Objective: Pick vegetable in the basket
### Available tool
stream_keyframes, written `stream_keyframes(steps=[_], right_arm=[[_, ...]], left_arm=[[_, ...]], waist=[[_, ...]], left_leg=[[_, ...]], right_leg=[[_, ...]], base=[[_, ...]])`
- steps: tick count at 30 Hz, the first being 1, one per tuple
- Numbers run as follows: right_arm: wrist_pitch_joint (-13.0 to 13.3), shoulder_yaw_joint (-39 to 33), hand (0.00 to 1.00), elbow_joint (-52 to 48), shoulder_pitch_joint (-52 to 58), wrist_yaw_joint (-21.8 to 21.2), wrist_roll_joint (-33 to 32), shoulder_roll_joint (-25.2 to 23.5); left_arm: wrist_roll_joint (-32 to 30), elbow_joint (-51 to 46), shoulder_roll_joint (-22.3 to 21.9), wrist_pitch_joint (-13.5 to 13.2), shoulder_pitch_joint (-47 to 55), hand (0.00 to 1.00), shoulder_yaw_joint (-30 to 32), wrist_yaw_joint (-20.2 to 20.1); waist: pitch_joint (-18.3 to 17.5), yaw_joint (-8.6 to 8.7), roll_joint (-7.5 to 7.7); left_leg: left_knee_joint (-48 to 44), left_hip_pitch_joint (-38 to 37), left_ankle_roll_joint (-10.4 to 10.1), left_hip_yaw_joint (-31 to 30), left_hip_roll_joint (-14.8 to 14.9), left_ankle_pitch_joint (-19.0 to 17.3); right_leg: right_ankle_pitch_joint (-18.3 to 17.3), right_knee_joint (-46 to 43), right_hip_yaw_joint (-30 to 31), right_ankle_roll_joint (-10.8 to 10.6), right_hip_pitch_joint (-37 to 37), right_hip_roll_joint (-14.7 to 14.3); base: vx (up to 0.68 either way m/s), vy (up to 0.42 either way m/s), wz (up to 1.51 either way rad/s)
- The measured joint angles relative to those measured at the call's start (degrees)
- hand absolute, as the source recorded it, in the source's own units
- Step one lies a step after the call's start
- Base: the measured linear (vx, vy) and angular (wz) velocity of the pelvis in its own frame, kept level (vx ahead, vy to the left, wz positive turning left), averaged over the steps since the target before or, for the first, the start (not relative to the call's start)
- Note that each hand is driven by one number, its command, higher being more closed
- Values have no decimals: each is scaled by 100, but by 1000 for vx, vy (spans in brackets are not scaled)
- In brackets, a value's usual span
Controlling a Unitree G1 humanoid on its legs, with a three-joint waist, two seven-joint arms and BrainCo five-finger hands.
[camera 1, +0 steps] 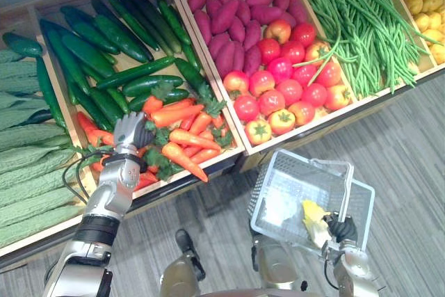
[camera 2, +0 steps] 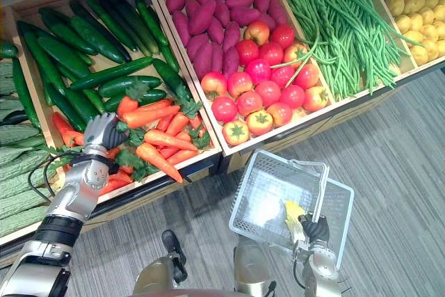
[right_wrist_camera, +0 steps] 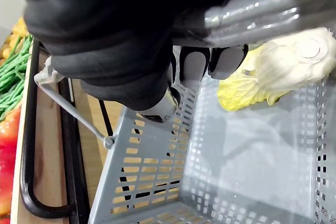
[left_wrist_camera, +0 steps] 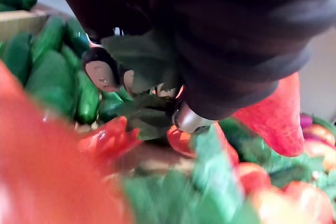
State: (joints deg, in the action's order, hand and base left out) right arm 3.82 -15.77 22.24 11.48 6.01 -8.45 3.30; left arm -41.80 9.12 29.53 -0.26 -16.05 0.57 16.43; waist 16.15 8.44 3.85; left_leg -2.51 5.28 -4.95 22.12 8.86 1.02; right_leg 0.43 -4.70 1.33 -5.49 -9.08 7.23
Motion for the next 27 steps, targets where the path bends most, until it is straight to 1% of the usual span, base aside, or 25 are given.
stream_keyframes(steps=[3, 5, 10, 11, 14, 15, 17, 19, 22, 24, 25, 26, 27], right_arm=[[1, -8, 100, 0, 17, 0, -1, -1], [0, -7, 100, 0, 50, -1, 0, -25], [1, -14, 100, 1, 165, -2, -1, -59], [1, -18, 100, 1, 207, -2, -1, -54], [1, -21, 100, 0, 240, -2, -1, -59], [1, -29, 100, 0, 265, 1, -1, -59], [0, -50, 100, -52, 323, 2, -4, -64], [0, -50, 100, -155, 390, -1, -4, -72], [-16, -57, 100, -282, 458, 26, -4, -89], [-18, -76, 100, -578, 536, 85, -41, -167], [-30, -76, 100, -832, 544, 150, -56, -210], [-33, -76, 100, -950, 548, 159, -50, -211], [-37, -44, 100, -1163, 588, 159, -46, -209]], left_arm=[[-1, -422, -107, 0, 69, 100, 21, 139], [1, -766, -348, -19, 180, 100, 32, 243], [16, -1425, -787, -40, 433, 100, 38, 507], [70, -1538, -932, -59, 502, 100, 38, 539], [176, -1816, -1187, -131, 682, 100, 38, 629], [240, -1949, -1339, -137, 772, 100, 40, 640], [518, -2308, -1703, -279, 963, 100, 38, 706], [651, -2517, -1867, -338, 1091, 100, 30, 755], [961, -2761, -2099, -463, 1325, 100, -18, 766], [1117, -2947, -2209, -487, 1489, 100, -46, 771], [1244, -3144, -2289, -509, 1671, 100, -67, 785], [1288, -3238, -2333, -525, 1756, 100, -119, 795], [1371, -3327, -2385, -536, 1813, 100, -250, 833]], waist=[[-14, -8, -31], [-26, -2, -65], [-128, -11, -239], [-186, -10, -293], [-237, -9, -374], [-268, -7, -411], [-366, -7, -481], [-387, -5, -515], [-399, 4, -522], [-402, -10, -506], [-413, -111, -499], [-419, -171, -513], [-433, -198, -516]], left_leg=[[11, -26, -5, -22, 0, 6], [35, -143, -5, -55, -2, 6], [65, -217, -10, -107, -7, 8], [70, -219, -11, -136, -7, 9], [82, -275, -15, -146, -6, 12], [142, -323, -39, -146, -10, 31], [307, -379, -41, -169, -28, 133], [412, -456, -54, -175, -28, 189], [403, -601, -69, -149, -10, 182], [141, -528, -86, -267, 2, 51], [-212, -396, -94, -867, 8, -244], [-360, -357, -139, -1148, 17, -422], [-607, -308, -186, -1213, 31, -637]], right_leg=[[-1, 5, -9, -1, 38, -4], [-1, 49, -12, -2, 184, -7], [-31, 81, -27, -17, 298, -10], [-38, 80, -55, -17, 315, -10], [-44, 80, -73, -20, 366, -11], [-44, 80, -81, -20, 388, -14], [-52, 79, -121, -17, 398, -22], [-53, 79, -133, -17, 432, -40], [-97, 28, -92, -10, 529, -58], [-125, -103, 42, 2, 443, -72], [-129, -219, 288, 7, 289, -133], [-128, -252, 436, 5, 211, -200], [-128, -295, 668, 0, 133, -255]], base=[[9, -1, 3], [17, 3, 8], [-10, -2, 5], [-7, -7, 7], [-5, -2, 2], [0, 0, 0], [-18, -13, 7], [-9, -9, 3], [-13, -3, -5], [-21, -6, -37], [-26, -24, -87], [-65, -29, -118], [-90, 10, -98]])
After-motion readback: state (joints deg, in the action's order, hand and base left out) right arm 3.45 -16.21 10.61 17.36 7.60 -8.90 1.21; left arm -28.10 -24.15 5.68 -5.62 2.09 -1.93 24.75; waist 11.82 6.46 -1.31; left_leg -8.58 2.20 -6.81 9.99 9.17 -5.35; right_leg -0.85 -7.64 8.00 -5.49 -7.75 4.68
